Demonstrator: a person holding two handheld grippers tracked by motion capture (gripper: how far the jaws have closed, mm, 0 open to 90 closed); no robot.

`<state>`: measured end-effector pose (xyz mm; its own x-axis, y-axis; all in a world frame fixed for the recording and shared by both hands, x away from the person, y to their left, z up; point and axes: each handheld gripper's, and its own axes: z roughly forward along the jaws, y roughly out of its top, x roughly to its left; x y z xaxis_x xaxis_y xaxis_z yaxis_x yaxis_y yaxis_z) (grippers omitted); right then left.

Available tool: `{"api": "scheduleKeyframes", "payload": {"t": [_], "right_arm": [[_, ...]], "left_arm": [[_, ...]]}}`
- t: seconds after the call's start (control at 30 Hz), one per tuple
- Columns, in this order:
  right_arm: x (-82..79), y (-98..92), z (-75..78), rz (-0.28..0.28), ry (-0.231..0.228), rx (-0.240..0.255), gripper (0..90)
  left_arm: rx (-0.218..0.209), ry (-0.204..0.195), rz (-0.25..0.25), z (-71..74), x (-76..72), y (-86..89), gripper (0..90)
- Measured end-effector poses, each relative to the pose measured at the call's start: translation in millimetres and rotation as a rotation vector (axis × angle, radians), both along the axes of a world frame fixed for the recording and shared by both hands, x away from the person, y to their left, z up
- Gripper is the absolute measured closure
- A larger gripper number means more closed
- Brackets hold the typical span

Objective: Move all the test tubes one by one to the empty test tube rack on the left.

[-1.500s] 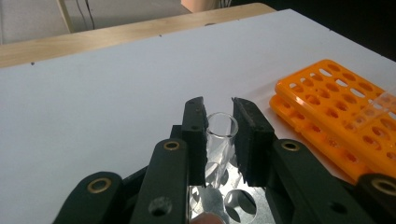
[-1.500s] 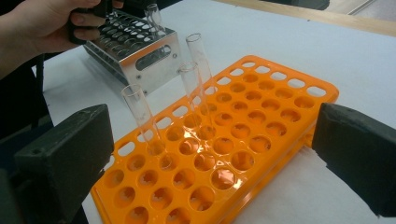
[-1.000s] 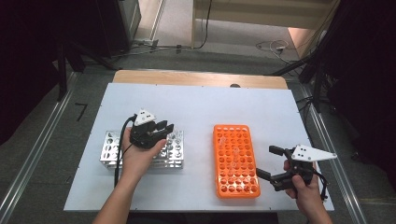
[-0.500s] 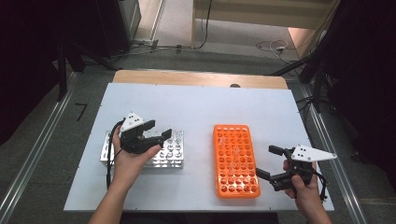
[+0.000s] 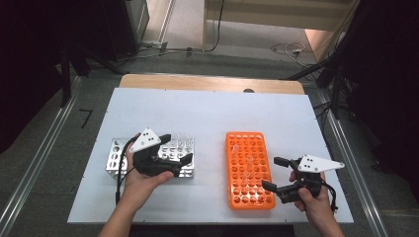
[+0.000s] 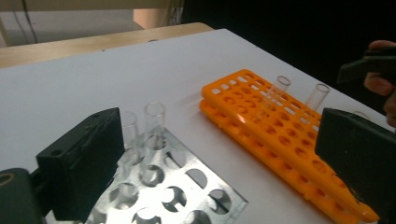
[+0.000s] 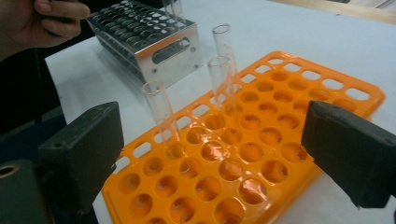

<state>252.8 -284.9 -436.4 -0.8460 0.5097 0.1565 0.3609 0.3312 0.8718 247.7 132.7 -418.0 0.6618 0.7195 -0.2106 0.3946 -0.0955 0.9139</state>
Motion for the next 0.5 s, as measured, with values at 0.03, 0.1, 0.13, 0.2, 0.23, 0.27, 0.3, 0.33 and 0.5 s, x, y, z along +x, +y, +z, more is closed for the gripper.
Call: {"api": "scheduleKeyframes", "payload": {"t": [0.03,0.1,0.13,0.2,0.23,0.27,0.3,0.33,0.5], "right_arm": [[-0.2,1.5,-0.4,0.010,0.002,0.001,5.3],[-0.9,4.8,-1.6,0.017,0.008,-0.002,10.6],[-1.2,6.5,-2.4,0.024,0.012,-0.007,13.0],[-0.9,10.3,-4.8,0.047,0.021,-0.017,14.7],[-1.2,12.2,-5.7,0.052,0.026,-0.017,18.4],[-1.3,14.1,-6.6,0.057,0.027,-0.018,21.3],[-1.3,16.0,-7.2,0.067,0.033,-0.020,22.2],[-1.2,17.9,-7.8,0.075,0.040,-0.022,24.2],[0.6,26.6,-12.5,0.114,0.063,-0.038,35.0]], "left_arm": [[-0.003,-0.002,-0.015,0.0,-1.0,-2.5,0.0],[-0.015,-0.012,-0.035,0.3,-3.2,-6.9,0.0],[-0.023,-0.013,-0.048,0.5,-4.0,-9.1,0.0],[-0.029,-0.017,-0.070,0.9,-5.5,-13.0,0.0],[-0.029,-0.019,-0.076,1.1,-6.2,-15.2,0.0],[-0.031,-0.018,-0.084,1.2,-6.9,-17.2,0.0],[-0.027,-0.021,-0.092,1.2,-7.5,-19.0,0.0],[-0.030,-0.023,-0.099,0.9,-8.1,-21.0,0.0],[-0.026,-0.030,-0.128,-0.1,-10.5,-28.9,0.0]]}}
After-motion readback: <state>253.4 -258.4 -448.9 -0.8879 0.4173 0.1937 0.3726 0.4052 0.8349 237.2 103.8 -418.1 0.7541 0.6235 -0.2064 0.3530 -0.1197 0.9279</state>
